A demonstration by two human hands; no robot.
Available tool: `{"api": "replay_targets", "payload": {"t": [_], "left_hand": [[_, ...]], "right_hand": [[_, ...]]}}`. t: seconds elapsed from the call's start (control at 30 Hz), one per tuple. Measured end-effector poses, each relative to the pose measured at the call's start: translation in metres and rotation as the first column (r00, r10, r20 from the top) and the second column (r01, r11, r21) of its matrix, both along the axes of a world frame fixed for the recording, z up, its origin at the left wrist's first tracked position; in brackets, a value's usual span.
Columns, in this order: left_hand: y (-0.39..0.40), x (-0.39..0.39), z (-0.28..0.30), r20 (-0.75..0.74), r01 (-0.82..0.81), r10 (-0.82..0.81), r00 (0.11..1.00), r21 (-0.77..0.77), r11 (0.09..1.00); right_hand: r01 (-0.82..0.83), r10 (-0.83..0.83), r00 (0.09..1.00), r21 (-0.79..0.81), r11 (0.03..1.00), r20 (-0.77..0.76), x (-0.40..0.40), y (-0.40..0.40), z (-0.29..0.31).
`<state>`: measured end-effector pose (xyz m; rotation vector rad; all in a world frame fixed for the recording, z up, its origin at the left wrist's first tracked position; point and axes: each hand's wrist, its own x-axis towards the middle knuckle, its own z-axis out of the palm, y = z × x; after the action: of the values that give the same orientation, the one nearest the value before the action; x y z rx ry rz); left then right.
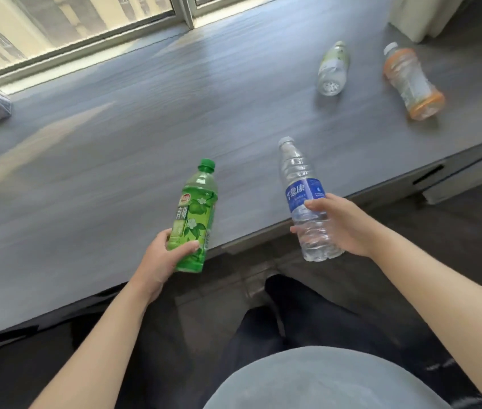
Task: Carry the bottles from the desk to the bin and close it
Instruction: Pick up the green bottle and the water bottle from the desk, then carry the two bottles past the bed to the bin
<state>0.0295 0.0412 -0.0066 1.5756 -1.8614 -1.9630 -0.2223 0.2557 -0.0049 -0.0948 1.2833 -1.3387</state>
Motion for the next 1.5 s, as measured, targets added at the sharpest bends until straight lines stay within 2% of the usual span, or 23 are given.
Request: {"api": "replay_targets", "payload": {"t": [0.13,0.23,0.47,0.63,0.83,0.97,1.1,1.3,1.37,1.5], "left_hand": [[0.033,0.017,0.005,0.052,0.248,-0.245,0.968,-0.072,0.966],[0.058,0.023,0.003,0.140,0.414,-0.395,0.908,-0.153,0.898],[0.111,0.012,-0.027,0.355,0.681,-0.604,0.713,-0.149,0.717],[0.151,-0.011,-0.054,0.591,0.786,-0.600,0.539,-0.096,0.611],[0.189,-0.048,-0.071,0.743,0.868,-0.561,0.365,-0.053,0.495],[0.204,-0.092,-0.072,0.768,0.893,-0.550,0.327,-0.062,0.445],[0.225,-0.156,-0.074,0.778,0.953,-0.592,0.211,-0.028,0.302],[0.274,-0.277,-0.076,0.752,0.992,-0.650,0.111,-0.040,0.123],[0.296,-0.317,-0.073,0.745,0.998,-0.665,0.056,-0.036,0.044],[0.342,-0.397,-0.071,0.722,0.996,-0.692,0.007,-0.069,-0.062]], "right_hand": [[0.105,-0.104,0.994,0.042,0.994,-0.011,0.025,0.058,-0.003],[0.199,-0.183,0.976,0.137,0.970,-0.121,0.042,0.106,-0.005],[0.432,-0.306,0.887,0.389,0.814,-0.345,0.072,0.232,-0.038],[0.481,-0.287,0.869,0.550,0.683,-0.403,0.091,0.320,-0.060],[0.552,-0.340,0.833,0.641,0.533,-0.436,0.100,0.402,-0.066],[0.595,-0.423,0.799,0.657,0.462,-0.427,0.108,0.435,-0.071],[0.595,-0.503,0.777,0.701,0.393,-0.378,0.117,0.458,-0.077],[0.609,-0.606,0.705,0.752,0.252,-0.368,0.115,0.477,-0.075],[0.598,-0.635,0.688,0.770,0.222,-0.351,0.115,0.480,-0.075],[0.602,-0.668,0.655,0.778,0.178,-0.354,0.106,0.490,-0.074]]}}
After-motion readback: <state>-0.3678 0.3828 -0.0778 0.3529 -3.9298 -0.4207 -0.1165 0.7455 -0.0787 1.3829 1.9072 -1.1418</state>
